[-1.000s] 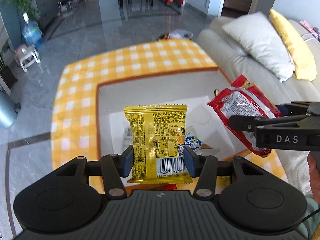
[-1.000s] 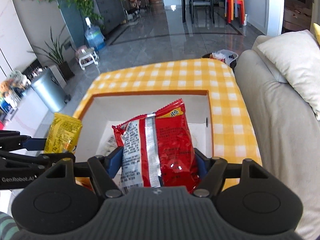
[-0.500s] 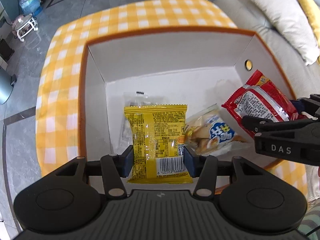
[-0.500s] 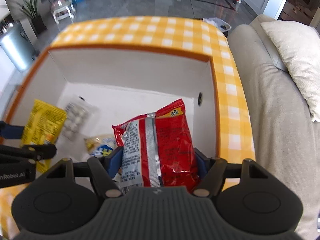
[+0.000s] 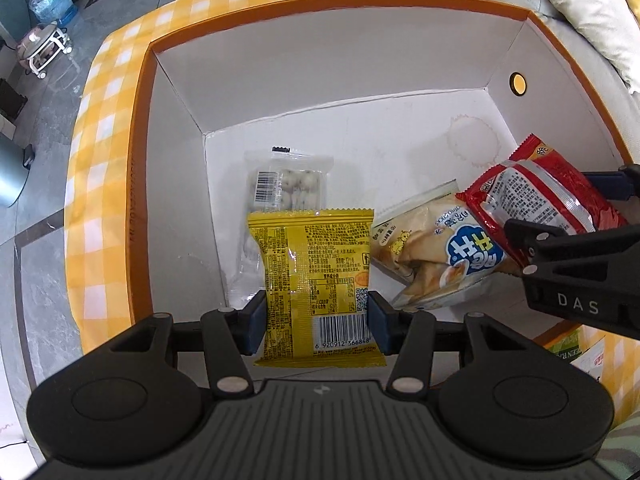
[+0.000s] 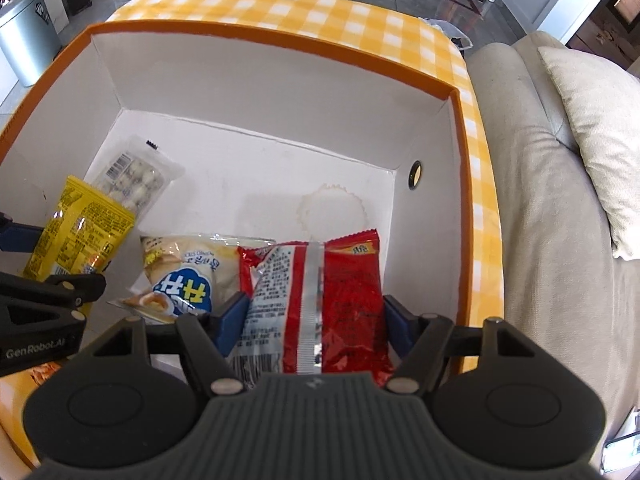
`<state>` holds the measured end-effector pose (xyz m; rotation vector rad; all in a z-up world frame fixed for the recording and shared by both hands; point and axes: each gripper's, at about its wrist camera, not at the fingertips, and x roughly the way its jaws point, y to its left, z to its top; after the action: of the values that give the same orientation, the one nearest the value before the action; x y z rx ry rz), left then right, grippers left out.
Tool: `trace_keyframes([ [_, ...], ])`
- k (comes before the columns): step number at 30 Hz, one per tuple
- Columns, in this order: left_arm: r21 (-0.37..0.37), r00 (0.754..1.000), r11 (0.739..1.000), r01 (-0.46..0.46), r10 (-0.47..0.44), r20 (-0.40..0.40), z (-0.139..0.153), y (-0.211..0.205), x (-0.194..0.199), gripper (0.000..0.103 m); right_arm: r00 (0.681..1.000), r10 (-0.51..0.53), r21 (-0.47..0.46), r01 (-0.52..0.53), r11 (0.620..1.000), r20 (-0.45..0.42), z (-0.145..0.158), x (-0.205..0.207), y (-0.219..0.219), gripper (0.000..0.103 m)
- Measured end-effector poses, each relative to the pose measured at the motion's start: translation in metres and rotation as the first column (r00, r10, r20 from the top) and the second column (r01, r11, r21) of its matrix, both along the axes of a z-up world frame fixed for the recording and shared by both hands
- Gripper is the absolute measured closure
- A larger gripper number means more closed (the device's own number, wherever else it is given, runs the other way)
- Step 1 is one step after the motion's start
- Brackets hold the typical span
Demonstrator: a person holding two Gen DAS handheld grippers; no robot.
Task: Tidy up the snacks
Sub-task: 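Carry both packets over the box and release them inside, then withdraw both tools from the box back toward the remaining snacks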
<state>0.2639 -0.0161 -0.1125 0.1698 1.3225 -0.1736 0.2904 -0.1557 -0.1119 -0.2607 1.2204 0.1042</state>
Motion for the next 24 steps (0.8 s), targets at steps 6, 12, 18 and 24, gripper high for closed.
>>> trace_keyframes([
  [6, 0.002, 1.000, 1.000, -0.001, 0.001, 0.004, 0.002, -0.001, 0.001, 0.040, 1.000, 0.005, -0.019, -0.005, 1.000, 0.000, 0.002, 0.000, 0.000, 0.030],
  [12, -0.006, 1.000, 1.000, -0.003, 0.003, 0.023, 0.008, -0.001, -0.002, 0.040, 1.000, 0.006, -0.018, -0.006, 1.000, 0.008, 0.007, -0.001, 0.000, 0.027],
  [18, 0.018, 0.994, 1.000, -0.002, 0.000, 0.111, 0.028, 0.000, -0.012, 0.036, 0.999, -0.007, 0.020, 0.006, 1.000, 0.054, 0.021, -0.007, -0.005, 0.023],
  [24, -0.005, 0.974, 0.999, -0.043, 0.043, 0.220, 0.059, 0.011, -0.030, 0.034, 0.993, -0.029, 0.087, 0.019, 0.996, 0.116, 0.042, -0.021, -0.010, 0.021],
])
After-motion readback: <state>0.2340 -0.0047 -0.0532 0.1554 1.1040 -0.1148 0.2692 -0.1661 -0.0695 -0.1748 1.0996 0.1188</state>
